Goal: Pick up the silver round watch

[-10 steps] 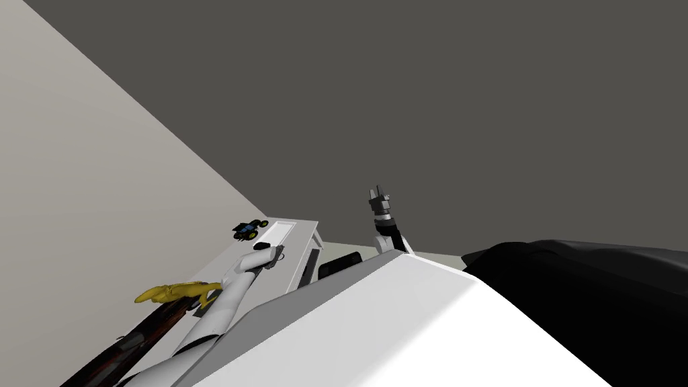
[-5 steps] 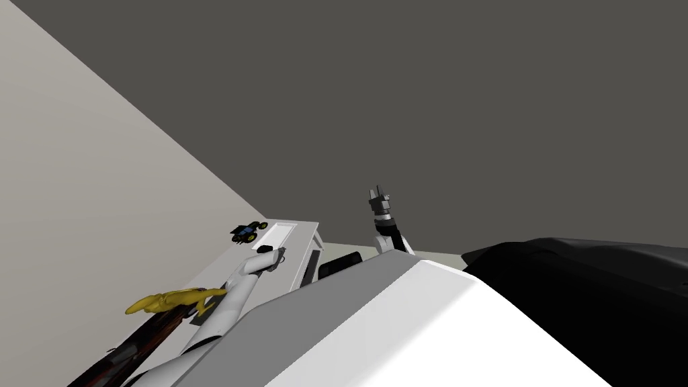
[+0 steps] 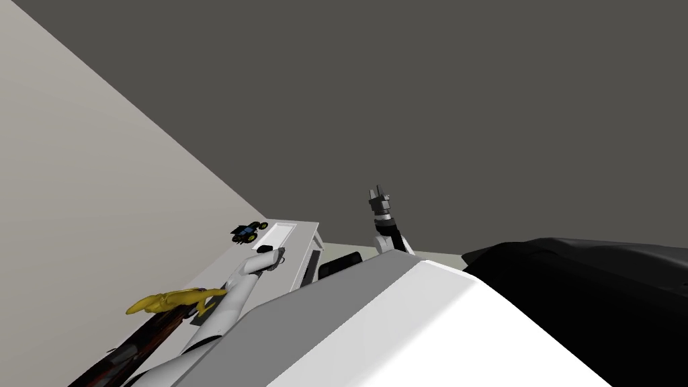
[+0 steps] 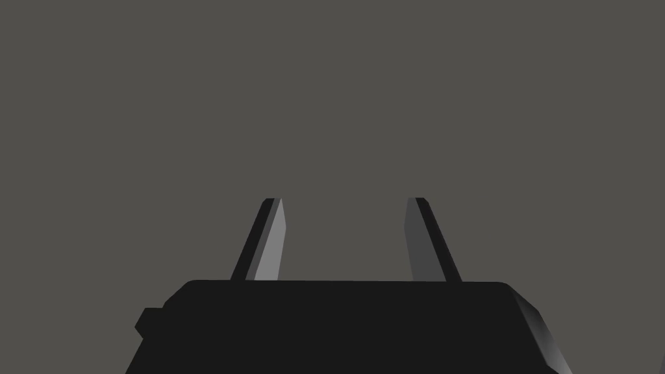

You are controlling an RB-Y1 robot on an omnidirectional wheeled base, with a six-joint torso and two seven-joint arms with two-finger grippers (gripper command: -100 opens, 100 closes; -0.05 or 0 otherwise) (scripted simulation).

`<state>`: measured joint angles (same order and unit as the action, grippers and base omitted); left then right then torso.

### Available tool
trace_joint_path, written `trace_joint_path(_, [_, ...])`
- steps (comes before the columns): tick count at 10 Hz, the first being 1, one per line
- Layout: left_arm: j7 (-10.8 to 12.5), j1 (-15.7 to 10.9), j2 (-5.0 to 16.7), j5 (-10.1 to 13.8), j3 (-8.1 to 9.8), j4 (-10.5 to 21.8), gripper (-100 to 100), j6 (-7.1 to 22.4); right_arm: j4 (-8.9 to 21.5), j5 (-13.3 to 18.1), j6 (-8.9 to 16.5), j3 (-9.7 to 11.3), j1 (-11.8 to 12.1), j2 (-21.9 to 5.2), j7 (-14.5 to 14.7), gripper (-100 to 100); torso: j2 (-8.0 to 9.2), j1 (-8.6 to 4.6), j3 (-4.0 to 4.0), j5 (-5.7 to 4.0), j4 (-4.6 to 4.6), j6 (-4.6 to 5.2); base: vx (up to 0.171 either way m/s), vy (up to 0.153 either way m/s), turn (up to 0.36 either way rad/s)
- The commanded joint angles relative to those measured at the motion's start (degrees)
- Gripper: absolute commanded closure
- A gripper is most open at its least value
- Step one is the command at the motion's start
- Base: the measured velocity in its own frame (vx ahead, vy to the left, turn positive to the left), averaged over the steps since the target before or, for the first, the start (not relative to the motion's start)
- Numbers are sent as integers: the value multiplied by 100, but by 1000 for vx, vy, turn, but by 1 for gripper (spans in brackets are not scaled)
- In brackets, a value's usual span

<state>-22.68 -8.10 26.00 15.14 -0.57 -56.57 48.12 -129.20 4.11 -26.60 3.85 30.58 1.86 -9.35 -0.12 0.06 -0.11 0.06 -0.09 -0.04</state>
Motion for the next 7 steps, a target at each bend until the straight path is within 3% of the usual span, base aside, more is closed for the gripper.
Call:
trace_joint_path(1, [0,0,0,0,0,0,100,0,0,0,0,0,0,0,0,0,0,0,0,0,0,0,0,0,0])
trace_joint_path(2, [-1,0,0,0,-1,0,0,1,0,0,0,0,0,0,0,0,-1,0,0,0,0,0,0,0,0])
trace_joint_path(3, [-69,-39,82,87,21,-101,100,169,0,0,0,0,0,0,0,0,-1,0,0,0,0,0,-26,-25,46])
trace_joint_path(6, [-123,-55,174,171,46,-300,100,392,0,0,0,0,0,0,0,0,13,-18,8,-4,4,-1,-32,-43,29])
trace_joint_path(7, [-120,-61,155,158,40,-219,100,312,0,0,0,0,0,0,0,0,12,-18,8,-4,4,-1,-12,-18,5])
